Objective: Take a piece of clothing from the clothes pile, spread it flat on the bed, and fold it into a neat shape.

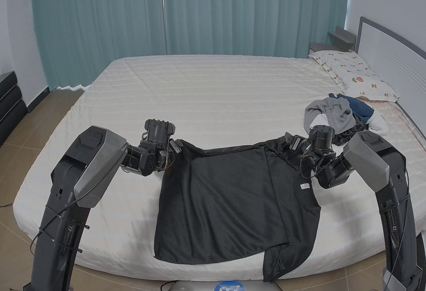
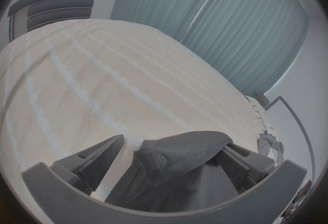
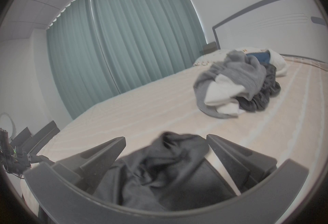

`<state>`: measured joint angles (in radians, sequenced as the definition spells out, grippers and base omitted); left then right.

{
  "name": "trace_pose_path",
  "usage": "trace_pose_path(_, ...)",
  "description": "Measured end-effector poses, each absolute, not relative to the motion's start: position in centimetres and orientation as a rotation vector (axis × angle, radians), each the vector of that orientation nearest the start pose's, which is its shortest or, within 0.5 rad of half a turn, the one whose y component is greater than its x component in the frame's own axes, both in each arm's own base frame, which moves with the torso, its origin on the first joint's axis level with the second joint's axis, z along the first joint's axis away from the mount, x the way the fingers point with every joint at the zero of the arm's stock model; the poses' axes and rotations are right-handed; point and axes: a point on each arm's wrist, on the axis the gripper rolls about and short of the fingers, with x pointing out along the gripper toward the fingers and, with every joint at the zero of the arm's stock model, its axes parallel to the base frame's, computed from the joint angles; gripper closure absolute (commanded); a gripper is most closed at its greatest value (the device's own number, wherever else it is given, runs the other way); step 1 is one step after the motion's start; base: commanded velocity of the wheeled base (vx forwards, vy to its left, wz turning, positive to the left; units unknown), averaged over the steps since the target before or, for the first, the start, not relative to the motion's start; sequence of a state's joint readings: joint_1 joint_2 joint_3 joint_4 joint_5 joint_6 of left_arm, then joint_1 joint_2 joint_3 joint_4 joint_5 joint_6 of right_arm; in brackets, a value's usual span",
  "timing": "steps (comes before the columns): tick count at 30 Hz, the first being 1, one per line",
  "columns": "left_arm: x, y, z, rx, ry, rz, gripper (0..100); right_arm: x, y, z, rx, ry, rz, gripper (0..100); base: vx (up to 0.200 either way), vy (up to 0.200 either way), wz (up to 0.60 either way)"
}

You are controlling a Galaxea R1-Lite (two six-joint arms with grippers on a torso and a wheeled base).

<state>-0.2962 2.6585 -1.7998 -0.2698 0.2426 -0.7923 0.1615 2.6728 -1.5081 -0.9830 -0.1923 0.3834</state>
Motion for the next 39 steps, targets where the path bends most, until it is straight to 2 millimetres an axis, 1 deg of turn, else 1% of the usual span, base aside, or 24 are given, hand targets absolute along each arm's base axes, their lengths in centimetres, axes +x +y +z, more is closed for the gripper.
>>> trace_pose_path(3,50.4,-13.9,-0.2,-0.648,0.567,0.209,0,49.9,6.1,-2.1,0.372,0.209,-0.108,0,0.000,0.000,0.00)
trace_pose_path(6,50.8,-12.7,0.1,-0.665,0.560,0.228,0,49.6,4.8,-2.0,0.397,0.224,-0.133,0,0.000,0.000,0.00)
trace_pose_path(8,50.9,-12.1,0.3,-0.673,0.557,0.235,0,49.2,4.3,-2.0,0.412,0.241,-0.132,0,0.000,0.000,0.00)
trace_pose_path(12,50.7,-10.9,0.8,-0.693,0.580,0.218,0,47.5,3.7,-2.0,0.449,0.304,-0.113,0,0.000,0.000,0.00)
trace_pose_path(14,50.4,-10.2,1.3,-0.720,0.601,0.191,0,46.3,3.4,-1.9,0.485,0.343,-0.103,0,0.000,0.000,0.00)
trace_pose_path(17,50.1,-9.3,2.4,-0.770,0.610,0.163,0,44.6,3.1,-1.7,0.554,0.393,-0.094,0,0.000,0.000,0.00)
trace_pose_path(22,49.9,-8.0,4.2,-0.828,0.632,0.152,0,42.1,3.3,-1.2,0.655,0.450,-0.068,0,0.000,0.000,0.00)
trace_pose_path(25,49.4,-7.8,4.5,-0.853,0.726,0.126,0,41.0,3.3,-1.0,0.673,0.470,-0.056,0,0.000,0.000,0.00)
trace_pose_path(28,49.1,-7.6,4.9,-0.895,0.772,0.106,0,39.9,3.5,-1.1,0.682,0.497,-0.051,0,0.000,0.000,0.00)
trace_pose_path(33,48.4,-7.3,5.0,-0.925,0.807,0.109,0,38.5,3.5,-1.2,0.682,0.537,-0.058,0,0.000,0.000,0.00)
trace_pose_path(36,47.3,-7.2,4.6,-0.934,0.838,0.094,0,37.7,3.4,-1.2,0.681,0.556,-0.064,0,0.000,0.000,0.00)
trace_pose_path(39,45.7,-7.0,4.2,-0.939,0.864,0.082,0,36.8,3.4,-1.2,0.679,0.577,-0.070,0,0.000,0.000,0.00)
